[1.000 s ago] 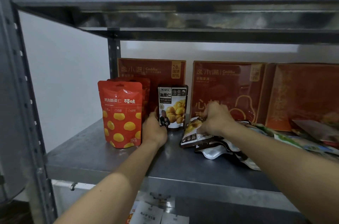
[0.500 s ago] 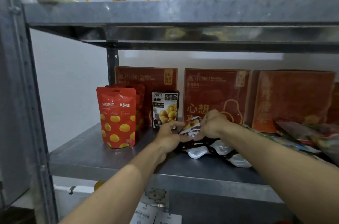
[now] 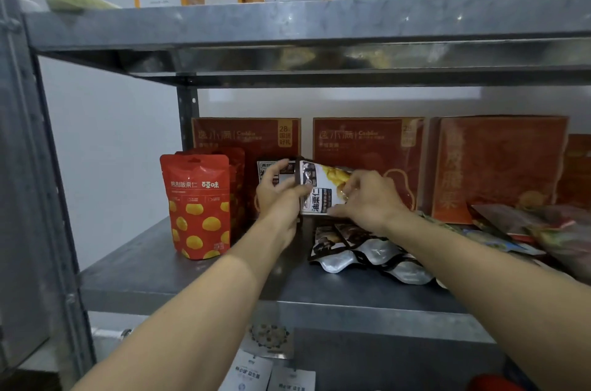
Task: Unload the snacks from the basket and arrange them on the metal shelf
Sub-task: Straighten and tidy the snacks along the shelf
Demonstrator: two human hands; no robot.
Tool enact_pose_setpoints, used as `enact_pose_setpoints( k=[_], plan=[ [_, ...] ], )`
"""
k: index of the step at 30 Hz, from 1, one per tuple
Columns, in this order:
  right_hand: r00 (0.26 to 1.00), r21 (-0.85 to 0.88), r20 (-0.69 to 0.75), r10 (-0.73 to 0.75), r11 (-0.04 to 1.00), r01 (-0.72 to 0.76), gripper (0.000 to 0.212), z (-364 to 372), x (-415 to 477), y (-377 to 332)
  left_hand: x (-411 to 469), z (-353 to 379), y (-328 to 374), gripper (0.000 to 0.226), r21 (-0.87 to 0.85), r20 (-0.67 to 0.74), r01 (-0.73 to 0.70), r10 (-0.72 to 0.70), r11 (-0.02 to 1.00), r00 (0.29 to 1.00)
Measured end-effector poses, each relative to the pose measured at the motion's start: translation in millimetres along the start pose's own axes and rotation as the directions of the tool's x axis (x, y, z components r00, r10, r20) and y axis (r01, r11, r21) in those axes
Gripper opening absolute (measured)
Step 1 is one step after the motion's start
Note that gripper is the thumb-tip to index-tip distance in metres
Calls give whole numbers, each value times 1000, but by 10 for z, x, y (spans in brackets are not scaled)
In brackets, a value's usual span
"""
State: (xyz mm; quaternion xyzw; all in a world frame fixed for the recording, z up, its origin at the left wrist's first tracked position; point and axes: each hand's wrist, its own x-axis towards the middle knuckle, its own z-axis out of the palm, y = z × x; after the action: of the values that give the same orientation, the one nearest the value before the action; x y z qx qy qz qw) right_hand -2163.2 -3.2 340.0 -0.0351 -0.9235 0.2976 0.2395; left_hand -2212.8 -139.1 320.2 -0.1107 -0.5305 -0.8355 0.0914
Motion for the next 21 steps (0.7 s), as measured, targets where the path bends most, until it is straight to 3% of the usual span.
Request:
enact_pose_setpoints(
  k=[2, 3, 6, 8, 10, 13, 16, 18, 21],
  plan=[
    [986, -67, -138, -94, 994, 85, 54, -72, 28, -2, 22, -9, 137, 56, 96, 77, -73, 65, 993, 995],
    [982, -91, -142, -122, 990, 109, 66, -100, 50, 10, 36, -12, 211, 54, 142, 120, -105, 88, 984, 989],
    [995, 22, 30, -90, 996, 90, 96, -124, 149, 67, 79, -28, 416, 47, 204, 222, -168, 121, 964, 967],
    [987, 189, 134, -93, 980, 66, 88, -117, 207, 137, 112, -37, 520, 42, 229, 273, -201, 135, 952, 952],
    [979, 236, 168, -113, 969, 72, 68, -105, 220, 189, 132, -42, 562, 38, 237, 292, -223, 150, 946, 945],
    [988, 314, 84, -130, 944, 97, 53, -39, 212, 218, 157, -60, 463, 40, 212, 252, -225, 170, 951, 953],
    [998, 403, -33, -54, 913, 63, 49, 45, 200, 249, 146, -128, 240, 47, 217, 242, -149, 94, 965, 966],
    [998, 428, -61, -28, 902, 51, 45, 86, 197, 281, 123, -203, 65, 40, 330, 219, -96, 23, 939, 976],
    [999, 410, -47, -12, 912, 30, 50, 145, 213, 346, 130, -329, -195, 13, 561, 180, -67, -44, 825, 983]
  ],
)
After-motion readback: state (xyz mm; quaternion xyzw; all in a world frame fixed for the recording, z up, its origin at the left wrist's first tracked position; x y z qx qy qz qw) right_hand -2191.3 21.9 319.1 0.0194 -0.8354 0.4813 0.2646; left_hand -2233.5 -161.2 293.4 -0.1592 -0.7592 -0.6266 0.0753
